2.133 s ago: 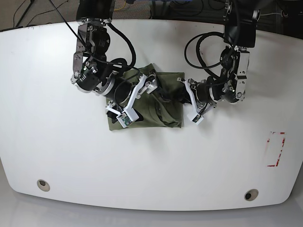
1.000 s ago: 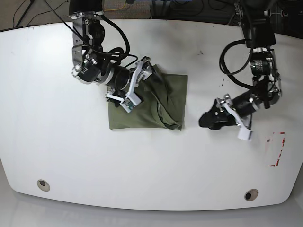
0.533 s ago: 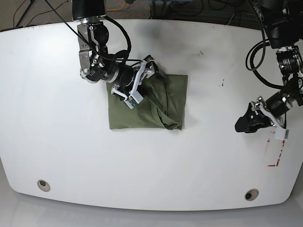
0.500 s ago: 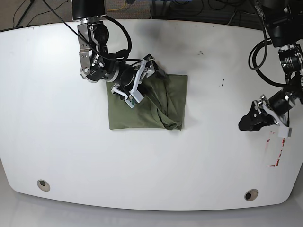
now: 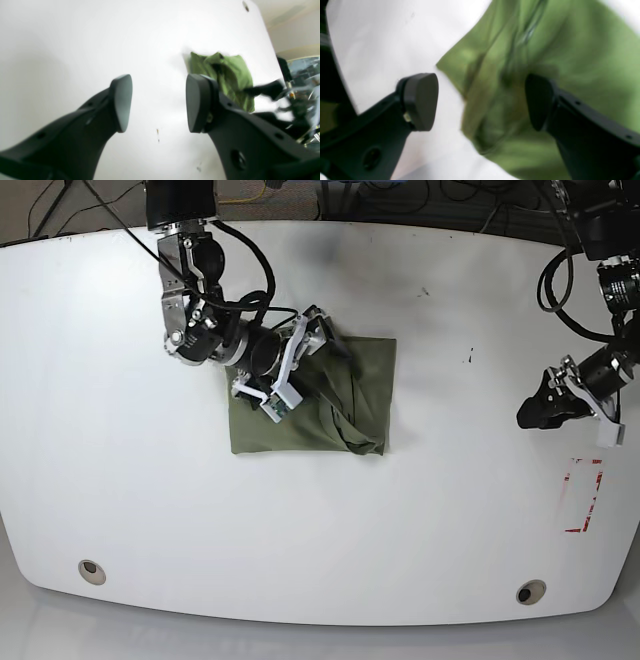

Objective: Layout the t-shirt on the table in an organized manner, then fold the t-shirt properly
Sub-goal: 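Release the left gripper and move it away from the bundle, then press the folded end down onto the bundle with the right gripper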

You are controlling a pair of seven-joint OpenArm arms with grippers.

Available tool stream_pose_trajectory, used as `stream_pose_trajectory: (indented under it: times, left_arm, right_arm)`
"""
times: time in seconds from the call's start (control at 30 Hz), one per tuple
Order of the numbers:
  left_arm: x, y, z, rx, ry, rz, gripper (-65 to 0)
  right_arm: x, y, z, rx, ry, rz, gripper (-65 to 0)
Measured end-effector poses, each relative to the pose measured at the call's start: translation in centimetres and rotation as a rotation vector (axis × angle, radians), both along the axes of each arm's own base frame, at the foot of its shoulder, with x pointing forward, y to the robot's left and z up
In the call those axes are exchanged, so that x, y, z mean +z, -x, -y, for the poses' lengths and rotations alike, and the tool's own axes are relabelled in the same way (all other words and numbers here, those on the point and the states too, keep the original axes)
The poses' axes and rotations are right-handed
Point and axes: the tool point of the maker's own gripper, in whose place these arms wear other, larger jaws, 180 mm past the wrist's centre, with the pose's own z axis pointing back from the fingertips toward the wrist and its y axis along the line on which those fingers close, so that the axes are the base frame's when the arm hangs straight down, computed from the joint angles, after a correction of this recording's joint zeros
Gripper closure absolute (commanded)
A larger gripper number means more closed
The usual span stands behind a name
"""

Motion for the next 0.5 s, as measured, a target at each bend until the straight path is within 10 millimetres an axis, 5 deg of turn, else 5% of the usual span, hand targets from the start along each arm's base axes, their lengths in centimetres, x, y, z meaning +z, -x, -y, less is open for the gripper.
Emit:
stream_pose_trajectory:
  times: [0.17, 0.5]
  left_arm:
    - [-0.8, 0.7, 0.0, -0.001, -0.006, -0.025, -31.9]
    - [-0.6, 0.5, 0.2, -0.006, -0.004, -0.018, -31.9]
  right_arm:
    - [1.0, -0.9, 0.4, -0.033, -0.007, 0.027, -50.9]
    - [-2.8, 0.0, 1.9, -0.062, 0.041, -0.097, -50.9]
